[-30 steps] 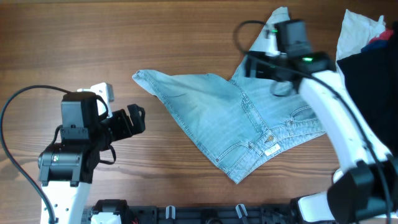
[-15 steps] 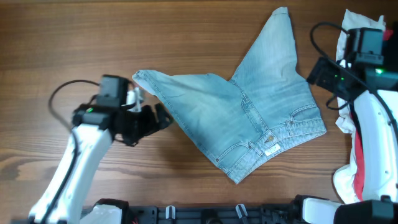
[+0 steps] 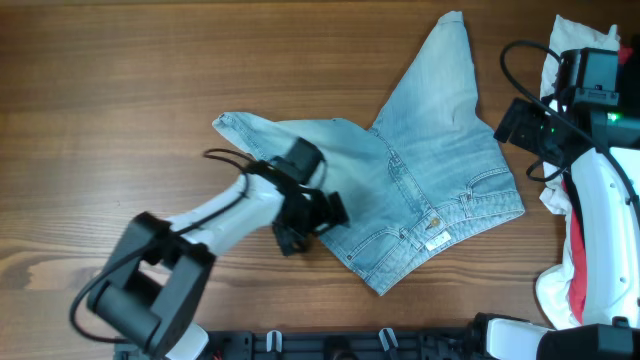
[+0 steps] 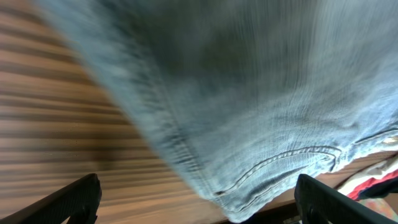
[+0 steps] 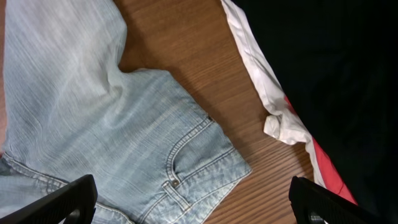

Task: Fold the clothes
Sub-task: 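Reach the left gripper to the shorts waistband and grasp it, then drag the shorts leftward with the left gripper to spread them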

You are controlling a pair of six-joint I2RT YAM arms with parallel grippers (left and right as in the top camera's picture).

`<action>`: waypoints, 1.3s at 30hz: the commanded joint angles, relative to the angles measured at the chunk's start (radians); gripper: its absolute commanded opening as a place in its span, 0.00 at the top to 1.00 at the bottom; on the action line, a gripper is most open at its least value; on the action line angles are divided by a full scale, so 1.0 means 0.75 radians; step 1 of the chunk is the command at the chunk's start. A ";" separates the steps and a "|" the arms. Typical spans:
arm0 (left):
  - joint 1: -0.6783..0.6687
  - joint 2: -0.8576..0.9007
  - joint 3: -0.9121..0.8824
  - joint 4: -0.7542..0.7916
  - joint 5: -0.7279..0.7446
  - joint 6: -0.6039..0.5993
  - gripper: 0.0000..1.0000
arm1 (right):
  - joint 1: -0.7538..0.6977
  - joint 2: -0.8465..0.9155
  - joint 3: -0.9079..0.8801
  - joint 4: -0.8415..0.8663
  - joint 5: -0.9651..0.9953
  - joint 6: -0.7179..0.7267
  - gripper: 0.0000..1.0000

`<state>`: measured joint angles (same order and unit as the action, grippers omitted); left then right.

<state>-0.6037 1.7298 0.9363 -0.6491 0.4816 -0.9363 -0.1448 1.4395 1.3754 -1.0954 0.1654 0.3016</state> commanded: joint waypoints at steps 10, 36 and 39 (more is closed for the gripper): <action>-0.371 0.117 0.013 0.213 -0.114 -0.420 0.42 | -0.001 -0.017 0.016 -0.022 0.009 -0.018 0.00; 1.015 -0.218 0.174 -0.480 -0.688 0.237 0.77 | -0.001 -0.017 0.016 -0.023 0.002 -0.019 0.00; 1.352 -0.218 0.299 -0.522 -0.314 0.379 0.25 | -0.001 -0.017 0.016 -0.023 -0.014 -0.019 0.00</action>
<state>0.1379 1.6039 1.0573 -1.0103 0.0444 -0.8394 -0.1448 1.4395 1.3754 -1.1118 0.1650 0.2977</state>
